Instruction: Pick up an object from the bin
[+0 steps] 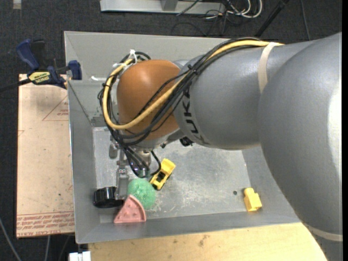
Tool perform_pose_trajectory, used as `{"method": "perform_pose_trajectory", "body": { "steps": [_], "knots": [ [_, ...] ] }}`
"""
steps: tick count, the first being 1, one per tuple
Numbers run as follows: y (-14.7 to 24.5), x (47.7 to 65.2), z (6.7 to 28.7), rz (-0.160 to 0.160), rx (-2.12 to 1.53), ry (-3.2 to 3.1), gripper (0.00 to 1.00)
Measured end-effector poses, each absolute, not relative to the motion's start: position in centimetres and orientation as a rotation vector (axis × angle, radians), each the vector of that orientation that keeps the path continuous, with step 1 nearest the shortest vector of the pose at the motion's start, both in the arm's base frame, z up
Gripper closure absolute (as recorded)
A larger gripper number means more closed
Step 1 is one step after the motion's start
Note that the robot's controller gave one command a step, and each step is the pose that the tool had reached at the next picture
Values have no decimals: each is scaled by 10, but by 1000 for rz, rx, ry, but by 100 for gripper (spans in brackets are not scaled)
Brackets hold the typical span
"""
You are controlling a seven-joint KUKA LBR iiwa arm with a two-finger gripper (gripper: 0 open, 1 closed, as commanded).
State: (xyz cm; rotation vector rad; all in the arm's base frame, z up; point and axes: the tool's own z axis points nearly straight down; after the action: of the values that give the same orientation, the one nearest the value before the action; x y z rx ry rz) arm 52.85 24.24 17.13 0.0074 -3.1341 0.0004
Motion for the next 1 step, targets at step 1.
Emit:
{"method": "perform_pose_trajectory", "body": {
  "steps": [1],
  "knots": [
    [241,531,176,-3,1,-3141,0]
  ]
}}
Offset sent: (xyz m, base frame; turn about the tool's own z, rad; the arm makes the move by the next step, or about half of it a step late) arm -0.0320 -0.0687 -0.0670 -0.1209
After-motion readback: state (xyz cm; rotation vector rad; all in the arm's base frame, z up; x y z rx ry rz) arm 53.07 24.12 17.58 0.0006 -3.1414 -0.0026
